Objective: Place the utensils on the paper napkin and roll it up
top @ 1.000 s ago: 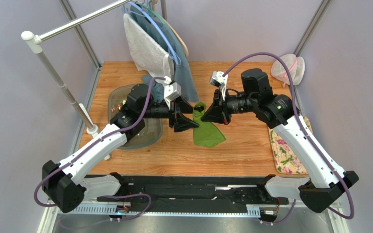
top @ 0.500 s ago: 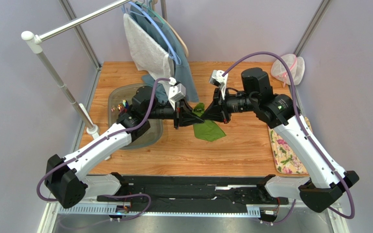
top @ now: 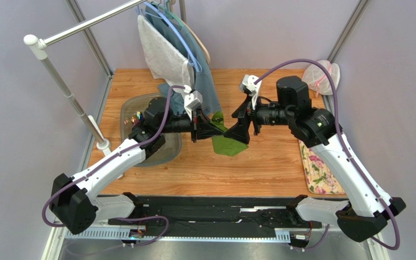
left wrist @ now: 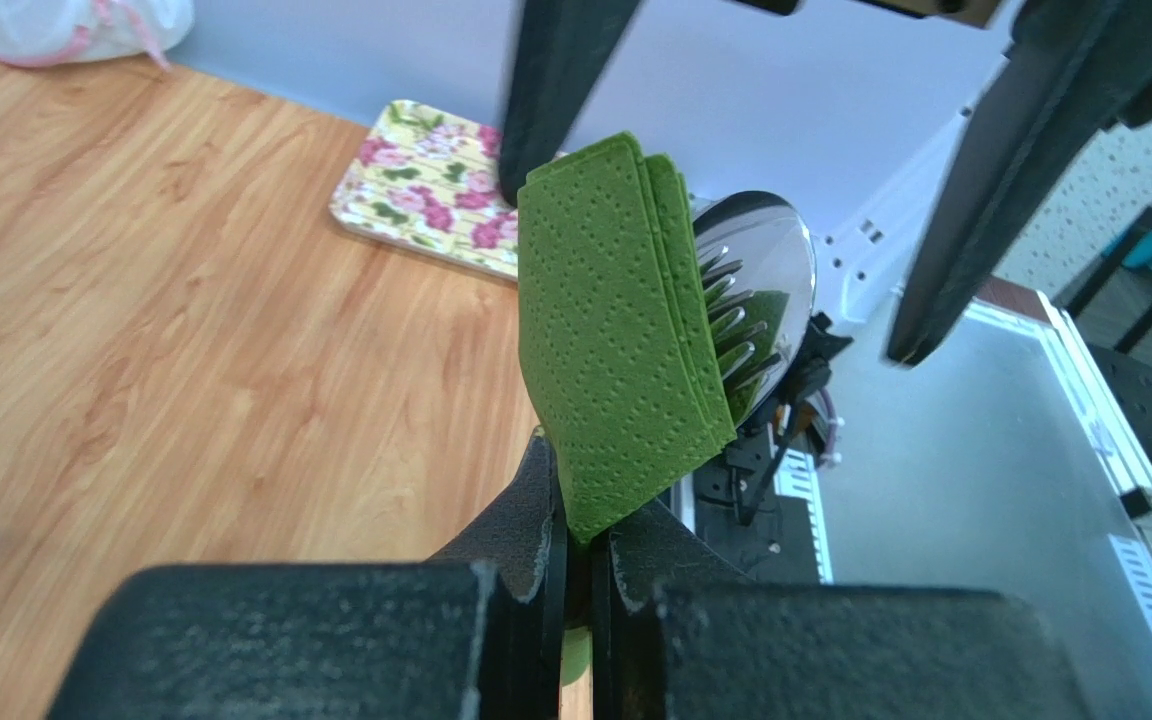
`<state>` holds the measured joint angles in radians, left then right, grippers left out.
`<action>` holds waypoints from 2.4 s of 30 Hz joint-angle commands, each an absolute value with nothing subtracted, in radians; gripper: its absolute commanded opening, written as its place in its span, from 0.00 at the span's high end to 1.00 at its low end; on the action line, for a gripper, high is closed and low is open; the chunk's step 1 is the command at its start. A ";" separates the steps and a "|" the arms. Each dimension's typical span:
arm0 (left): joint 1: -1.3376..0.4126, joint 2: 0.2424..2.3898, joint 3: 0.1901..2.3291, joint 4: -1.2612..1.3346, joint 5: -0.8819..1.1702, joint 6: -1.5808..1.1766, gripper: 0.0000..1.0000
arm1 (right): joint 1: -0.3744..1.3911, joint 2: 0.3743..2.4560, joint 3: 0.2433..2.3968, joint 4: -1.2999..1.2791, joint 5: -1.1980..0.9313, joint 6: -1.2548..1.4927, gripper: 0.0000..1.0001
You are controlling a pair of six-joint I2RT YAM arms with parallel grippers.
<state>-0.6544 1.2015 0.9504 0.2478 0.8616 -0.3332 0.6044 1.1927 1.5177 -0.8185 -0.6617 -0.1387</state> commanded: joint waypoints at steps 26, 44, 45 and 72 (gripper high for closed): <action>-0.578 1.134 1.054 0.305 0.992 -0.420 1.00 | 0.542 1.028 1.335 -0.891 -0.607 -0.271 1.00; -0.655 1.124 1.101 0.330 1.111 -0.403 1.00 | 0.546 1.160 1.316 -0.663 -0.709 -0.204 1.00; -0.661 1.126 1.103 0.334 1.106 -0.403 1.00 | 0.548 1.167 1.318 -0.647 -0.724 -0.180 1.00; -0.683 1.198 1.147 0.427 0.970 -0.479 1.00 | 0.657 1.209 1.270 -0.442 -0.753 0.022 0.97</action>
